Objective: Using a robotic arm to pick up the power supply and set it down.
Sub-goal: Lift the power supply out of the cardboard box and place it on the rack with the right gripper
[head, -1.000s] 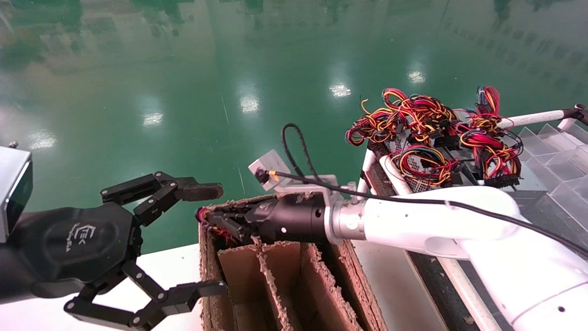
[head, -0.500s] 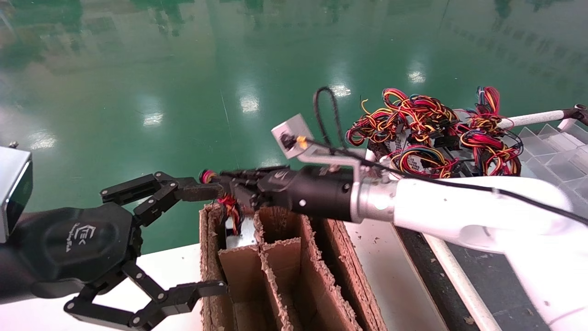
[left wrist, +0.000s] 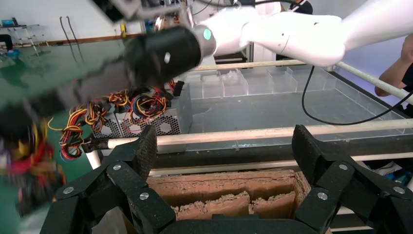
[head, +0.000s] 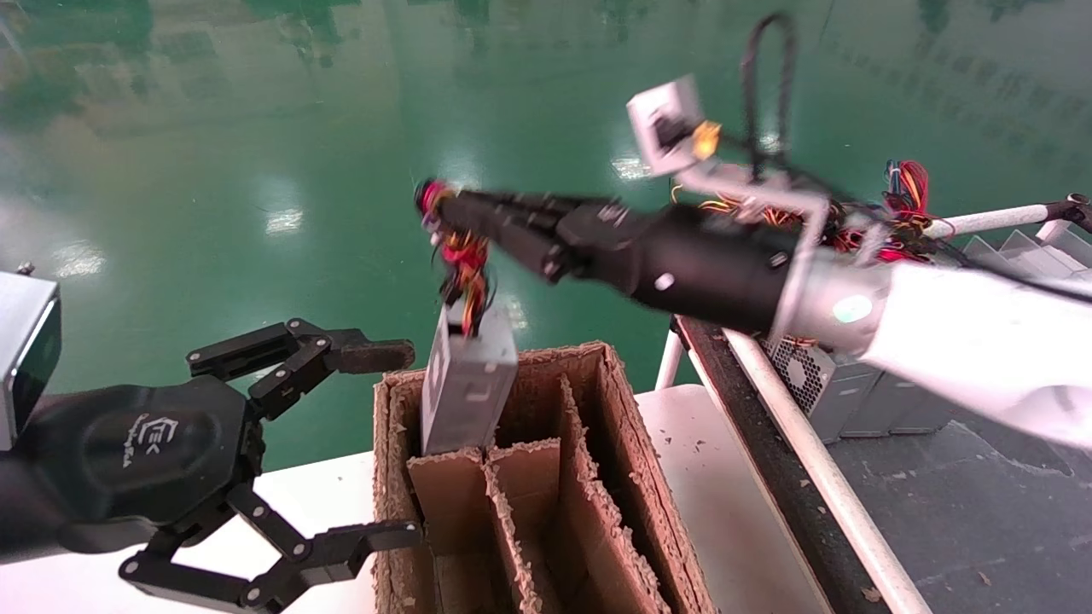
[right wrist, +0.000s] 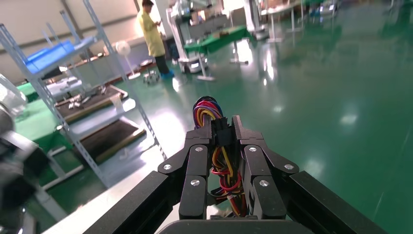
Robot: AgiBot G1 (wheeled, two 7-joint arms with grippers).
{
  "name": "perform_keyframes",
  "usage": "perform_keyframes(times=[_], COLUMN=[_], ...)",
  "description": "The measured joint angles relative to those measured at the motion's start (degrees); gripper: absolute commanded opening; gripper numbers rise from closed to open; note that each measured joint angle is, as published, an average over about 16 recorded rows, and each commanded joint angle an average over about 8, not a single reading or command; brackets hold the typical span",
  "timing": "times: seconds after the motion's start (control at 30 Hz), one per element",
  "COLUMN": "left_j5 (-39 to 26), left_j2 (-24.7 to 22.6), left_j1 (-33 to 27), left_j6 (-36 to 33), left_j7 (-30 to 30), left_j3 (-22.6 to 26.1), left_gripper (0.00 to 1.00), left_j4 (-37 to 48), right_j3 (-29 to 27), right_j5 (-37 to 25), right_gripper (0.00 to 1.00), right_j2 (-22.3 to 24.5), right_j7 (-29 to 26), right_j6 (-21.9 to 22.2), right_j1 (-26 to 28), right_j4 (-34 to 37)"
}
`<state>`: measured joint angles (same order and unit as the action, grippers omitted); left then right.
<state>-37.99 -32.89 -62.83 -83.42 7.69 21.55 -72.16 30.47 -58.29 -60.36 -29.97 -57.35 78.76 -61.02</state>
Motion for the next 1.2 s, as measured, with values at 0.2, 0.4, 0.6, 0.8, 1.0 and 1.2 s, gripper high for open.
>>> perform_keyframes(times=[0.2, 0.4, 0.6, 0.8, 1.0, 1.2], left_j5=[0.0, 0.0, 0.0, 0.0, 0.0, 0.0], left_j2=[0.0, 0.0, 0.0, 0.0, 0.0, 0.0], left_j1=[0.0, 0.0, 0.0, 0.0, 0.0, 0.0], left_j6=[0.0, 0.0, 0.0, 0.0, 0.0, 0.0], left_j7=[0.0, 0.0, 0.0, 0.0, 0.0, 0.0], left_j3=[0.0, 0.0, 0.0, 0.0, 0.0, 0.0], left_gripper=[1.0, 1.0, 1.0, 1.0, 1.0, 1.0], left_j4=[0.0, 0.0, 0.0, 0.0, 0.0, 0.0], right_j3=[-2.6, -5.0, -7.4, -10.3, -14.0, -18.4], right_j5=[1.7, 2.7, 3.4, 4.9, 8.1, 13.1], right_gripper=[0.0, 0.0, 0.0, 0.0, 0.0, 0.0], right_j2=[4.7, 9.5, 14.5, 19.8, 25.5, 31.2], right_j7=[-1.6, -3.2, -4.7, -4.8, -3.7, -1.7], right_j6=[0.9, 2.2, 3.2, 3.0, 1.0, -2.5], right_j1=[-0.3, -0.2, 0.1, -0.5, -2.7, -6.8], right_j4=[-4.7, -8.8, -11.9, -13.7, -14.3, -13.7])
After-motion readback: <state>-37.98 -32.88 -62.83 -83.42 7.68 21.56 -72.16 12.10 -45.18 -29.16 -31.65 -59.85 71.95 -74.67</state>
